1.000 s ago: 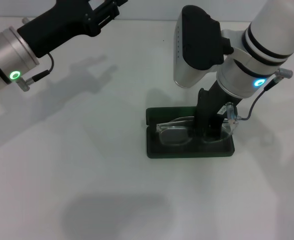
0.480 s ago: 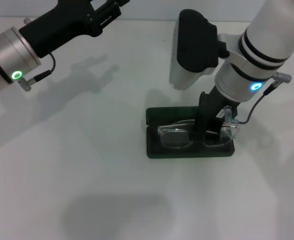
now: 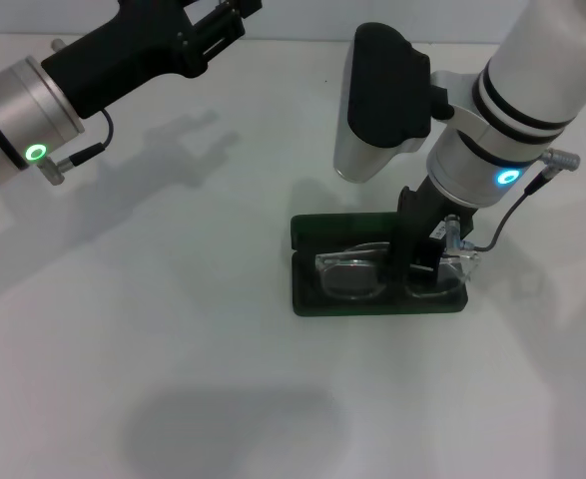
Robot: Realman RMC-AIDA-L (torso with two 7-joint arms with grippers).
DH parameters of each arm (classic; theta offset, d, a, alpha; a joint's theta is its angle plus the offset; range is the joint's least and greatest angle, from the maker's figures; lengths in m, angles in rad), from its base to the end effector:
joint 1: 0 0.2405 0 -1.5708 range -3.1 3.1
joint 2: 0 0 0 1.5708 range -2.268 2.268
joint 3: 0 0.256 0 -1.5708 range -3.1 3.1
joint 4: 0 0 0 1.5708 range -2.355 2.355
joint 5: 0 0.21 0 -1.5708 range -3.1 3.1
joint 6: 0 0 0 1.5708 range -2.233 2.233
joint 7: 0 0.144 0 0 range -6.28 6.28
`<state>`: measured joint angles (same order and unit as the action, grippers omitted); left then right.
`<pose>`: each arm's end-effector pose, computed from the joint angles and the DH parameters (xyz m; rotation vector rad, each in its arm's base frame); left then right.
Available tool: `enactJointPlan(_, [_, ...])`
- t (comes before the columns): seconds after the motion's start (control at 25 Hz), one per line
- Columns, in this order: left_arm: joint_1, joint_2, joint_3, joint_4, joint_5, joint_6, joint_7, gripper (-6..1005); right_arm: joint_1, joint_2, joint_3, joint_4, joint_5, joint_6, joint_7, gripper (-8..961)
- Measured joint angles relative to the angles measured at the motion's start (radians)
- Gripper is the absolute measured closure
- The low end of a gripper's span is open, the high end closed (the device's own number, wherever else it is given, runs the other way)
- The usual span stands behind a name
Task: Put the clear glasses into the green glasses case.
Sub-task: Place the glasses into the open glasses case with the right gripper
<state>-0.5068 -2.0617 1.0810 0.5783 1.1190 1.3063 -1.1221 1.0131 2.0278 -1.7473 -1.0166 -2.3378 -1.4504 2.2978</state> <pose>-0.2140 0.3740 0.0176 -2.2517 -0.4215 -1.1589 0.0865 0.3669 -0.0756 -2.9851 0.0799 -0.7593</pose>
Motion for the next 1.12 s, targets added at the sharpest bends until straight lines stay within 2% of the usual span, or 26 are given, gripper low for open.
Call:
enactJointPlan(0.12, [0.000,0.000,0.000,0.001,0.000,0.001,-0.002,487,0.000,0.000,0.000,0.003,-0.003,0.000,0.003,893])
enactJointPlan(0.44, [0.008,-0.001,0.000,0.000,0.001,0.003,-0.002,486,-0.017,0.000,0.002,-0.038,-0.009,0.008,0.004,808])
enactJointPlan(0.64, [0.009,-0.001,0.000,0.000,0.001,0.006,-0.002,486,-0.063,-0.001,0.011,-0.130,-0.006,-0.013,0.004,728])
enactJointPlan(0.88, [0.017,-0.002,-0.002,0.000,0.001,0.007,-0.003,486,-0.129,-0.004,0.022,-0.257,-0.023,-0.041,0.004,716])
enactJointPlan(1.12, [0.019,-0.003,-0.004,0.001,0.001,0.007,-0.004,485,-0.213,-0.004,0.083,-0.331,-0.088,0.020,0.003,703])
